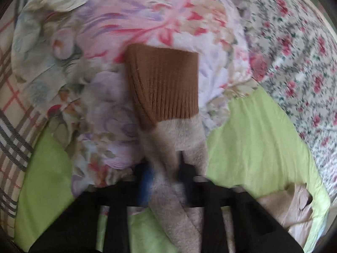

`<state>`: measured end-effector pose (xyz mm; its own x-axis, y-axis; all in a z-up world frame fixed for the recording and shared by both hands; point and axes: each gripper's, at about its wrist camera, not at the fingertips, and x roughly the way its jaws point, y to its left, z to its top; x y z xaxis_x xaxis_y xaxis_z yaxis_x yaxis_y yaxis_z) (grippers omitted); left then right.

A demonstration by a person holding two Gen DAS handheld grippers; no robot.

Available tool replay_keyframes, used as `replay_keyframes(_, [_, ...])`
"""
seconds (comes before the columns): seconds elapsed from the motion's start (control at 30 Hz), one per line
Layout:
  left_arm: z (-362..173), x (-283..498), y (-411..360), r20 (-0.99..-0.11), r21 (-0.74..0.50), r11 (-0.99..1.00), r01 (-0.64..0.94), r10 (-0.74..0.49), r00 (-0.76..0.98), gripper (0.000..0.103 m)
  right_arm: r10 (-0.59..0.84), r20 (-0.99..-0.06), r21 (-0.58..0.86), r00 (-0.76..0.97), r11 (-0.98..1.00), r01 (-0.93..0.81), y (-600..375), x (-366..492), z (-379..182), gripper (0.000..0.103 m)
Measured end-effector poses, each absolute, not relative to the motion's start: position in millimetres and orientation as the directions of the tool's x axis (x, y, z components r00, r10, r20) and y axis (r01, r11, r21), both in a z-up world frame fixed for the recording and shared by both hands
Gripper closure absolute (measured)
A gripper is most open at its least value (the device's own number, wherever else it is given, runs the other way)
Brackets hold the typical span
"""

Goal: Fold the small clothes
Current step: 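Grasp the other brown cuff with the left tool, fold it across, release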

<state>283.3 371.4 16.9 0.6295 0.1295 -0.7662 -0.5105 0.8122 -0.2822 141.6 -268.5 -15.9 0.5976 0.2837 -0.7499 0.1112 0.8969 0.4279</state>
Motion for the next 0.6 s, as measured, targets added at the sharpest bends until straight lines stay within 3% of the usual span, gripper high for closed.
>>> replay_keyframes(0.23, [61,252,277,-0.659,-0.254,0.906,-0.339,0.095,0.747,0.094,0.307,-0.722,0.458,0.620,0.883,0.097,-271,133,-12,0.051])
replay_keyframes(0.6, [88,242,44,-0.563,-0.273,0.956,0.111,-0.252,0.787,0.095,0.277,-0.688,0.498,0.671,0.852,0.159,-311,104,-5,0.051])
